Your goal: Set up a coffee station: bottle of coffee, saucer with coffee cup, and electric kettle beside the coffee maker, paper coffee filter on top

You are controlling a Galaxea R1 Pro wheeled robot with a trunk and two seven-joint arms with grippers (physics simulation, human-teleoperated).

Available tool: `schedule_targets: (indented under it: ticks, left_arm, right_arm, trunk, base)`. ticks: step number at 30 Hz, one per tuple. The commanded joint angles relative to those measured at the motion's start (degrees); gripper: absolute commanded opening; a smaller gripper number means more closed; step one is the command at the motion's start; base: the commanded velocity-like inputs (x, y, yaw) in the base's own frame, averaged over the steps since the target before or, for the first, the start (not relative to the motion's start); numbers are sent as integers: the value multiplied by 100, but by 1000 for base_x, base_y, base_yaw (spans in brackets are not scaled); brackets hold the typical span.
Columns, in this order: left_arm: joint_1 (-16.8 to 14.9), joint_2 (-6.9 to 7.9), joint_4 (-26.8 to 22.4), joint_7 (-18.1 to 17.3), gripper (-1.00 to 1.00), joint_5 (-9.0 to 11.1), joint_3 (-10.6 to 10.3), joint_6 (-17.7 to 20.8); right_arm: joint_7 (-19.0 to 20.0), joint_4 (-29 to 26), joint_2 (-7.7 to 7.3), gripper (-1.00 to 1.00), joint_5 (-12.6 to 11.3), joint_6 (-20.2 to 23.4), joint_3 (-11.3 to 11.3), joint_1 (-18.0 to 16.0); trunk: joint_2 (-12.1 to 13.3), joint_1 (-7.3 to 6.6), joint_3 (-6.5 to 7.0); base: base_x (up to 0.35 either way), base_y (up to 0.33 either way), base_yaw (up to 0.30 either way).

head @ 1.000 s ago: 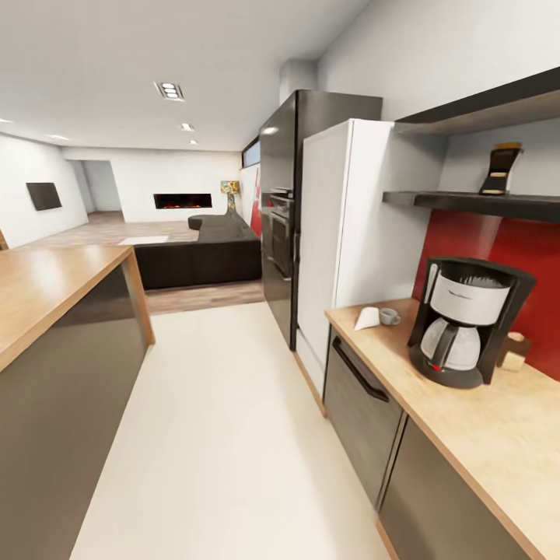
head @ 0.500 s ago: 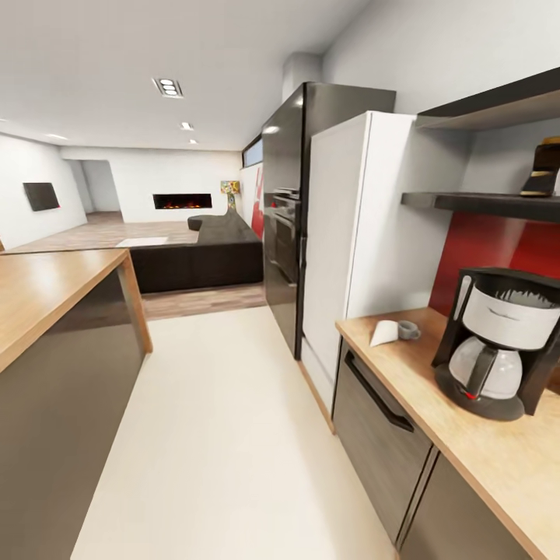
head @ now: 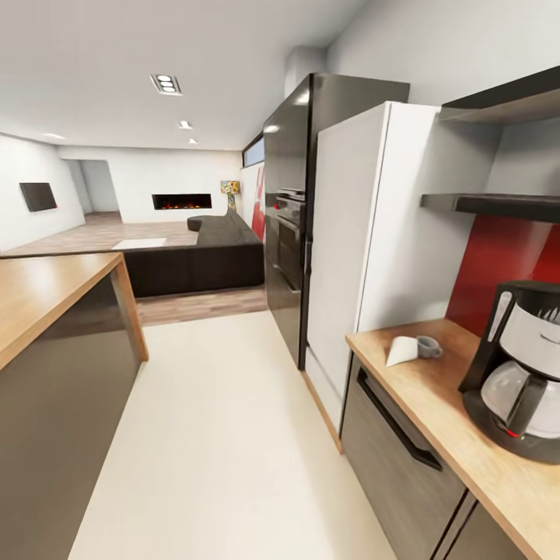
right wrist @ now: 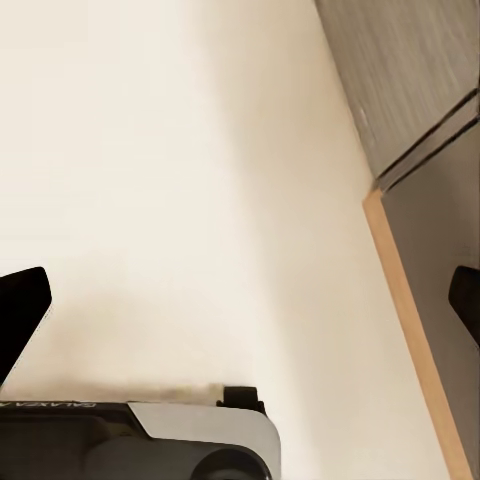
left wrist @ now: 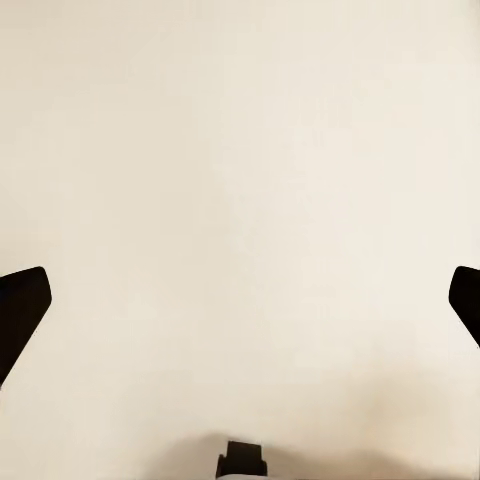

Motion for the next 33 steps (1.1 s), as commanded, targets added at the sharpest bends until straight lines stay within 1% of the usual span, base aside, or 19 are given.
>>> schedule_targets:
  ticks: [1, 19, 33]
  left_arm:
    - [-2, 0, 5, -1, 100, 50, -6, -17]
    - [-2, 1, 5, -1, 100, 56, -6, -17]
    - [-2, 0, 5, -1, 100, 54, -6, -17]
  right_arm:
    - [1, 5, -1, 100, 6, -18, 1, -2]
    - [1, 5, -1, 100, 1, -18, 1, -2]
    - [1, 5, -1, 100, 2, -18, 1, -2]
  trunk:
    - [-3, 5, -2]
    - [-3, 5, -2]
    - [-3, 5, -2]
  base:
    - [336, 2, 0]
    - [336, 3, 0]
    - [336, 100, 0]
